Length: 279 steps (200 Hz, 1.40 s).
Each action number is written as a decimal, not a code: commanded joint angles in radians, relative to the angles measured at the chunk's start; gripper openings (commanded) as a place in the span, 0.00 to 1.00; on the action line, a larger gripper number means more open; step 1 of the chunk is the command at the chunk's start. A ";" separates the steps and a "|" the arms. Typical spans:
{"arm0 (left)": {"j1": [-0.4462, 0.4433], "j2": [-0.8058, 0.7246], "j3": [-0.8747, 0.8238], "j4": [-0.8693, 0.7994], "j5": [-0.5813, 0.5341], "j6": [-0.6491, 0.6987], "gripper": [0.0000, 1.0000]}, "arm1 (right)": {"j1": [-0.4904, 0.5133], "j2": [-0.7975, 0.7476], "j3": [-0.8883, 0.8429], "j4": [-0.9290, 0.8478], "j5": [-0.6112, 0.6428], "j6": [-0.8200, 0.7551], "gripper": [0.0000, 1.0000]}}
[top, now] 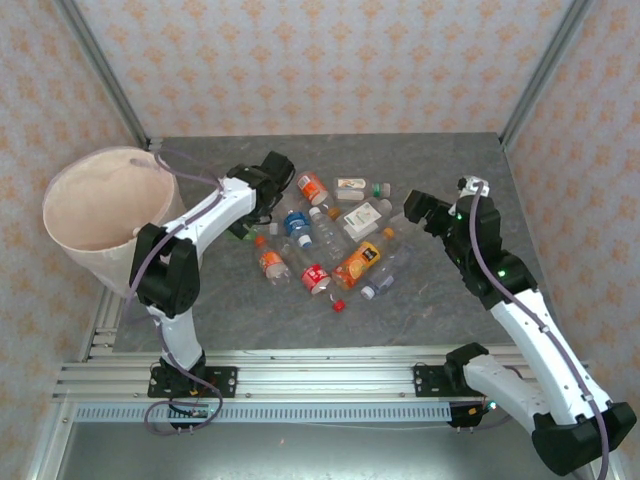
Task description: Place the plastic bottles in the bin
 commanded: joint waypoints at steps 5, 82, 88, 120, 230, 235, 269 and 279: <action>0.043 0.039 -0.005 -0.048 -0.040 -0.129 1.00 | 0.001 -0.016 0.007 -0.047 0.037 -0.021 0.99; 0.098 0.169 0.029 -0.022 -0.072 -0.122 1.00 | 0.003 -0.066 0.006 -0.070 0.084 -0.030 0.99; 0.098 0.178 0.029 -0.009 -0.071 -0.117 1.00 | 0.002 -0.068 0.005 -0.072 0.085 -0.030 0.99; 0.101 0.230 0.059 0.014 -0.084 -0.128 1.00 | 0.001 -0.073 0.008 -0.080 0.087 -0.022 0.99; 0.107 0.258 -0.011 0.188 -0.059 -0.181 0.72 | 0.001 -0.091 0.000 -0.107 0.120 -0.027 1.00; 0.107 0.258 -0.007 0.191 -0.061 -0.174 0.70 | 0.000 -0.094 -0.003 -0.105 0.121 -0.025 0.99; 0.107 0.242 0.008 0.221 -0.082 -0.111 0.57 | 0.002 -0.114 -0.017 -0.112 0.133 -0.028 0.99; 0.107 0.227 0.002 0.240 -0.089 -0.084 0.54 | 0.001 -0.117 -0.019 -0.115 0.139 -0.033 0.99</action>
